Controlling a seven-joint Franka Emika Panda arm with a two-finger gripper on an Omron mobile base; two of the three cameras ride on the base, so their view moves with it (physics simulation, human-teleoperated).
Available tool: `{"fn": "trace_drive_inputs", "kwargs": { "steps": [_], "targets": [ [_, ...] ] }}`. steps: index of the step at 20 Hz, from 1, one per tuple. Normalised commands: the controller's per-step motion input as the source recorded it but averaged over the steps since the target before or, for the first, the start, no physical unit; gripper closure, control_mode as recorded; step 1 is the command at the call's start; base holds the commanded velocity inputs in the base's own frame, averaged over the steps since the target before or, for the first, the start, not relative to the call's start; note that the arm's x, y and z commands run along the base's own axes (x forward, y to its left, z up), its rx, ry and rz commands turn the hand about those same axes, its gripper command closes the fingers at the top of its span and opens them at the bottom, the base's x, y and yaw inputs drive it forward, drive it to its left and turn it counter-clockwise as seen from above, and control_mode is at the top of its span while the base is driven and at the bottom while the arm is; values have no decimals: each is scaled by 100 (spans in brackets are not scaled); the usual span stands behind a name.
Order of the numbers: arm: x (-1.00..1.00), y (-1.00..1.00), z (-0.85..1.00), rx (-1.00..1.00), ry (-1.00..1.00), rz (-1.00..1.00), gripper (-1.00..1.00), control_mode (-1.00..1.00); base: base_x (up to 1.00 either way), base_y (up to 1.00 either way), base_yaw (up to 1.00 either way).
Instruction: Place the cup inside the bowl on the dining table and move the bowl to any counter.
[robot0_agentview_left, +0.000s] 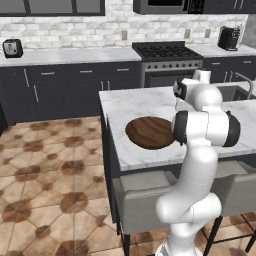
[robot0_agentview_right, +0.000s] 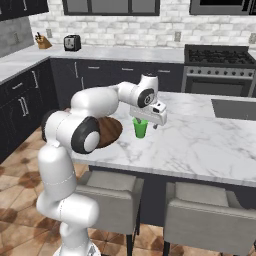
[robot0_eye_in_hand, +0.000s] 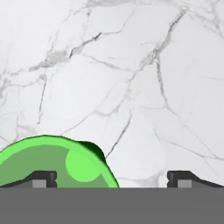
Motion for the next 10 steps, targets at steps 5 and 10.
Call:
{"fn": "trace_drive_inputs", "kwargs": {
  "steps": [5,10],
  "targets": [
    [0,0,-12,0,0,0,-100,-100,0,0,0],
    [0,0,-6,0,0,0,-100,-100,0,0,0]
  ]
}}
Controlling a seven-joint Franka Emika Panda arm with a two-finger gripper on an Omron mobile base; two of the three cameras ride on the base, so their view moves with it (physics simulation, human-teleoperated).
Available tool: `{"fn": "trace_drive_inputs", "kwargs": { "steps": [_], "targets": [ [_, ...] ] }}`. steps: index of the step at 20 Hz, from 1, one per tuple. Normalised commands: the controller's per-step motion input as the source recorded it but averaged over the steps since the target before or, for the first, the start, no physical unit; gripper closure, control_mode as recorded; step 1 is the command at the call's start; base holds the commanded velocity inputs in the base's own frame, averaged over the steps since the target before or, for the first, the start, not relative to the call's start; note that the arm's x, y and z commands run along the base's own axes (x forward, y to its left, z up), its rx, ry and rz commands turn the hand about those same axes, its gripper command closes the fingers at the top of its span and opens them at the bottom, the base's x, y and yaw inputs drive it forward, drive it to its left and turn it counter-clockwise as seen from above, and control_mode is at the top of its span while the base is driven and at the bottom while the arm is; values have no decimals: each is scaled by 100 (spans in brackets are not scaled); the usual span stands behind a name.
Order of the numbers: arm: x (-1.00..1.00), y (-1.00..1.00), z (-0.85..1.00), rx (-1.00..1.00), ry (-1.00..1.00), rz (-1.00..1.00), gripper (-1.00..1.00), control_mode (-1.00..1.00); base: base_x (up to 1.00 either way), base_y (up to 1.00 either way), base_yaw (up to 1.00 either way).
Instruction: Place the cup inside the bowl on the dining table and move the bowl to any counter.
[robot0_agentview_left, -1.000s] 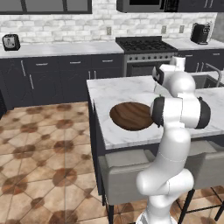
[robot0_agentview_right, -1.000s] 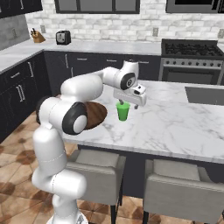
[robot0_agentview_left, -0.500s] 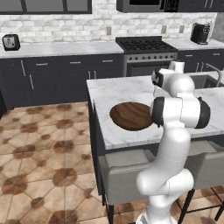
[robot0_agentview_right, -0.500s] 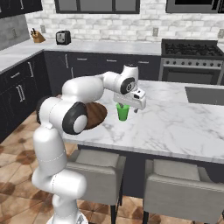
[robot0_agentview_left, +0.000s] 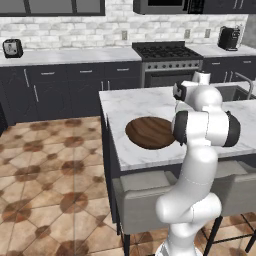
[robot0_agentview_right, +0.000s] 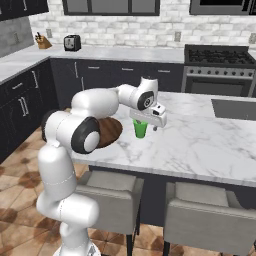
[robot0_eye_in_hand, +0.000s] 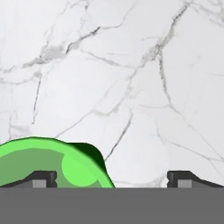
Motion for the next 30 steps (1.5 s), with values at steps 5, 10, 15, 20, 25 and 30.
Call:
{"fn": "trace_drive_inputs", "kwargs": {
  "steps": [5,10,15,20,25,30],
  "targets": [
    [0,0,-1,0,0,0,-100,-100,0,0,0],
    [0,0,0,0,0,0,-100,-100,0,0,0],
    [0,0,0,0,0,0,100,-100,0,0,0],
    [0,0,0,0,0,0,100,-100,0,0,0],
    [0,0,0,0,0,0,100,-100,0,0,0],
    [-5,0,0,0,0,0,100,-100,0,0,0]
  ]
}}
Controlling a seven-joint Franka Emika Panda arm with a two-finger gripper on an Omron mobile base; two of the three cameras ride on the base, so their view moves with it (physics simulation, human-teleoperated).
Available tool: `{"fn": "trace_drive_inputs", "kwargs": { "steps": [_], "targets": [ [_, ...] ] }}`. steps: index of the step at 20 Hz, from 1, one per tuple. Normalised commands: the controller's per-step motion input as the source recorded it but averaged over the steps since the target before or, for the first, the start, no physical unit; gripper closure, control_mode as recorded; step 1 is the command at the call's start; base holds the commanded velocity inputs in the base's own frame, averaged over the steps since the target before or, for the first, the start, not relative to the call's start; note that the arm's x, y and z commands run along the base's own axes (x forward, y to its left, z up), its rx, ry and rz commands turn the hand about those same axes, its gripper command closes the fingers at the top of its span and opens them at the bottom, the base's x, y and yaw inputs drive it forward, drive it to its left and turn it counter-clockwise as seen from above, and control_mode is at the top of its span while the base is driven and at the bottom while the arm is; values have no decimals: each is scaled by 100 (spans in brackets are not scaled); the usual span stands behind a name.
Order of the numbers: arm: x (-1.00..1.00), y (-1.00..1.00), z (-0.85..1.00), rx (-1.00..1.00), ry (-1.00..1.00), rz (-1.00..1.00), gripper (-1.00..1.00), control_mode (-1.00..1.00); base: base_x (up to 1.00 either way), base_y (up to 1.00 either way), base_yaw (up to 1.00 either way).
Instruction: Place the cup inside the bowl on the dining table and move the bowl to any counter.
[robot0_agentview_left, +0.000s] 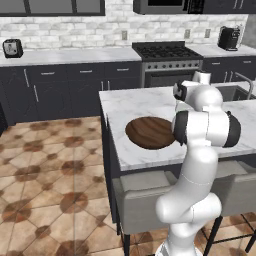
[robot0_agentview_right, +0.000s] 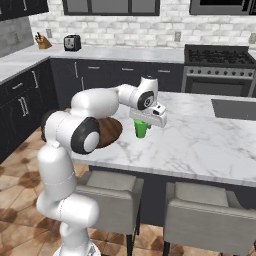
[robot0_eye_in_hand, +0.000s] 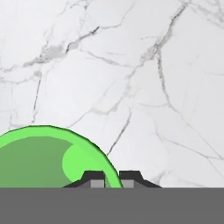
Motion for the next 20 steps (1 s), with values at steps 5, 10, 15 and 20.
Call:
{"fn": "trace_drive_inputs", "kwargs": {
  "steps": [5,10,15,20],
  "targets": [
    [-8,0,6,0,-4,0,100,-100,0,0,0],
    [-24,3,38,0,-9,0,100,-100,0,0,0],
    [-33,5,50,0,-6,0,100,-100,0,0,0],
    [-39,11,42,0,-3,0,100,-100,0,0,0]
  ]
}}
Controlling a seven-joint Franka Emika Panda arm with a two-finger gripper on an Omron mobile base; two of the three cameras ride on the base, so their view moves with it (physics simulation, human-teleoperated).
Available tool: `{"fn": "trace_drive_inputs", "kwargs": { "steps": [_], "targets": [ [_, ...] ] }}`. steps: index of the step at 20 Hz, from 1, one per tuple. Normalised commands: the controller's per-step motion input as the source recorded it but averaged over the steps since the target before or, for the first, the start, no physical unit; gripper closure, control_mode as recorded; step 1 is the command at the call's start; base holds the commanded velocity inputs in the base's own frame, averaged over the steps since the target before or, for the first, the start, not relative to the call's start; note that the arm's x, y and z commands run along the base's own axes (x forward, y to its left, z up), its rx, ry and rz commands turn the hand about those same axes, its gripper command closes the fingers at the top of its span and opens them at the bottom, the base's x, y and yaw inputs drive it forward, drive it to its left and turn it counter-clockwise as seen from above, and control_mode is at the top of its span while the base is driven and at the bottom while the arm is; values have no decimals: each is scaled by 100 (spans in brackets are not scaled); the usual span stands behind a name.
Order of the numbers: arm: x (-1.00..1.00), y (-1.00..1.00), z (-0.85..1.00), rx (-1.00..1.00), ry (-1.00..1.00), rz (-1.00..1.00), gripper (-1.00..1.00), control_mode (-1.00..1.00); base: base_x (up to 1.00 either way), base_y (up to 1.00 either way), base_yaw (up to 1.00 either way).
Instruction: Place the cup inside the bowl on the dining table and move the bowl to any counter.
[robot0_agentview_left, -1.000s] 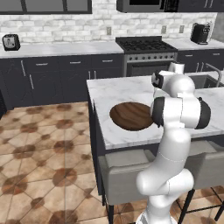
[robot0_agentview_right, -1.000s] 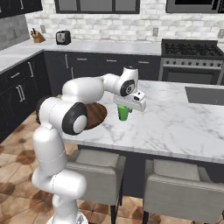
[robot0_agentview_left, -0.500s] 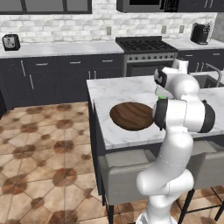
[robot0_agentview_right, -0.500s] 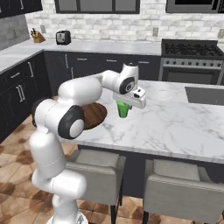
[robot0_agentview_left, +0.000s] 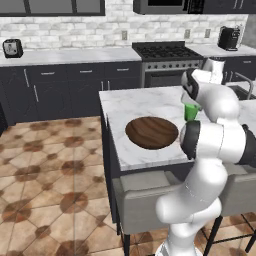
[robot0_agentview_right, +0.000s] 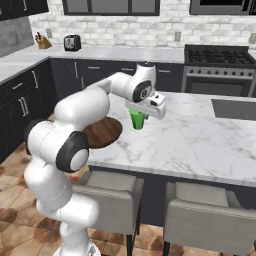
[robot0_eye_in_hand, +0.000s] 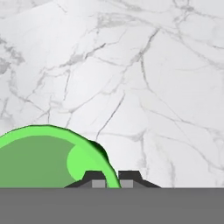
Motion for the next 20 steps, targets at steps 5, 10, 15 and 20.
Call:
{"fn": "trace_drive_inputs", "kwargs": {
  "steps": [5,10,15,20],
  "targets": [
    [-41,17,32,0,-2,0,100,-100,0,0,0],
    [-47,29,23,0,-2,0,100,-100,0,0,0],
    [-46,40,12,0,-2,0,100,-100,0,0,0],
    [-16,55,6,-1,-3,0,100,-100,0,0,0]
  ]
}}
